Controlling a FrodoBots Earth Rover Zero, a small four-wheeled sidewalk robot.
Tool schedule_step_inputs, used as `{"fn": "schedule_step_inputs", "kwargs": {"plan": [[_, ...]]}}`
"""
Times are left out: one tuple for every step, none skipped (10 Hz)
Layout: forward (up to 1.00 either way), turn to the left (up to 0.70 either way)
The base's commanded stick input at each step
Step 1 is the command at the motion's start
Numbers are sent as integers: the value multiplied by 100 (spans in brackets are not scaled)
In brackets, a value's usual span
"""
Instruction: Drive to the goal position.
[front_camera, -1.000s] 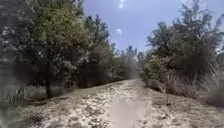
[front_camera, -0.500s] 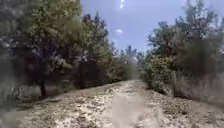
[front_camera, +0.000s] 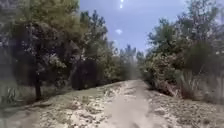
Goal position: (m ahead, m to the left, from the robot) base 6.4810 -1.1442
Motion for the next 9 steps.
{"fn": "schedule_step_inputs", "kwargs": {"plan": [[70, -2], [70, 0], [70, 0], [70, 0], [70, 0], [70, 0], [70, 0], [70, 0], [70, 0]]}}
